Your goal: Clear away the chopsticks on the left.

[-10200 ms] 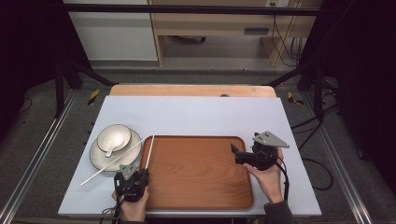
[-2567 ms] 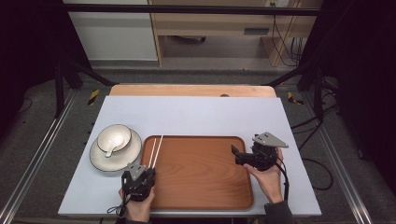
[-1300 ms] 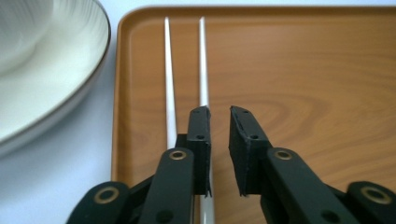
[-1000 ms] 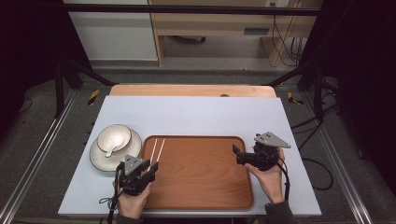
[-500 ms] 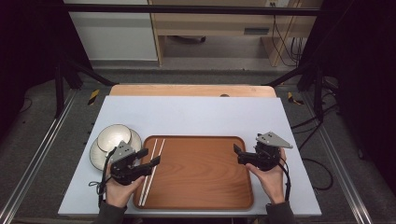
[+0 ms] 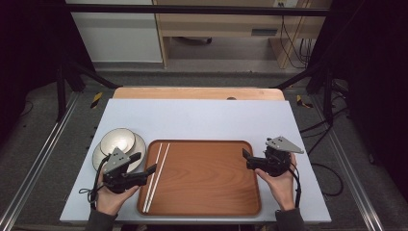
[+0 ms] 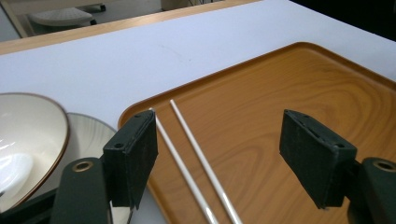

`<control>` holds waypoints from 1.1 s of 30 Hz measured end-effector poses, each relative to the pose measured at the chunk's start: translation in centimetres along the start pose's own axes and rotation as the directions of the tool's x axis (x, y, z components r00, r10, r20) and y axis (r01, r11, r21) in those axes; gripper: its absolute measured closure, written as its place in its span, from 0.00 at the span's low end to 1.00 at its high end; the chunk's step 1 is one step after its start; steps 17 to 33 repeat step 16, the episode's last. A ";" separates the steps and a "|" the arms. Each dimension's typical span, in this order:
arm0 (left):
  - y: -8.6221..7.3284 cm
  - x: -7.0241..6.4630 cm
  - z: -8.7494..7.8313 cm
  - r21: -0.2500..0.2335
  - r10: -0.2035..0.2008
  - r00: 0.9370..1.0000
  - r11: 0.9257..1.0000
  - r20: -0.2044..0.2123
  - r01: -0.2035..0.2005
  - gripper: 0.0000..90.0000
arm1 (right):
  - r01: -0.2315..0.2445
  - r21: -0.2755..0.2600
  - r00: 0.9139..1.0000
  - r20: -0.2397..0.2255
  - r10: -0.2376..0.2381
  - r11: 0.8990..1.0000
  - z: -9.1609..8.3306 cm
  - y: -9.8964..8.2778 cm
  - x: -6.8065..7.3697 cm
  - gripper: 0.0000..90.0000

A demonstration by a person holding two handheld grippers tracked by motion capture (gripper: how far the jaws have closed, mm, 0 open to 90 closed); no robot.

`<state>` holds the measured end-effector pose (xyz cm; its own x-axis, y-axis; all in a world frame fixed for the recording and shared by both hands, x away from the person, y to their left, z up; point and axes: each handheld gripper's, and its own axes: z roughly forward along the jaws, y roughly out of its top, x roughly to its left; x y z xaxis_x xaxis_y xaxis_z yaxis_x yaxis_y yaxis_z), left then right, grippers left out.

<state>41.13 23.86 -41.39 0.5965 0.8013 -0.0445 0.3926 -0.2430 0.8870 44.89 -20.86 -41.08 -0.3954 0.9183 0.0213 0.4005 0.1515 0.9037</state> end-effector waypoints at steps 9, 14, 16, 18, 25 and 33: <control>-1.3 1.2 -1.5 -0.024 -0.014 1.000 1.000 -0.015 0.013 0.25 | -0.001 0.008 1.000 0.002 0.001 1.000 0.0 -0.3 -0.2 0.05; -1.9 1.7 -2.2 -0.036 -0.009 0.999 0.999 -0.032 0.008 0.23 | -0.009 0.006 1.000 0.001 0.009 1.000 -0.1 -0.4 -0.4 0.05; -1.9 1.8 -2.3 -0.038 -0.015 0.999 0.999 -0.032 0.014 0.23 | -0.014 0.005 1.000 -0.001 0.014 1.000 -0.1 -0.4 -0.4 0.05; -1.9 1.8 -2.3 -0.038 -0.015 0.999 0.999 -0.032 0.014 0.23 | -0.014 0.005 1.000 -0.001 0.014 1.000 -0.1 -0.4 -0.4 0.05; -1.9 1.8 -2.3 -0.038 -0.015 0.999 0.999 -0.032 0.014 0.23 | -0.014 0.005 1.000 -0.001 0.014 1.000 -0.1 -0.4 -0.4 0.05; -1.9 1.8 -2.3 -0.038 -0.015 0.999 0.999 -0.032 0.014 0.23 | -0.014 0.005 1.000 -0.001 0.014 1.000 -0.1 -0.4 -0.4 0.05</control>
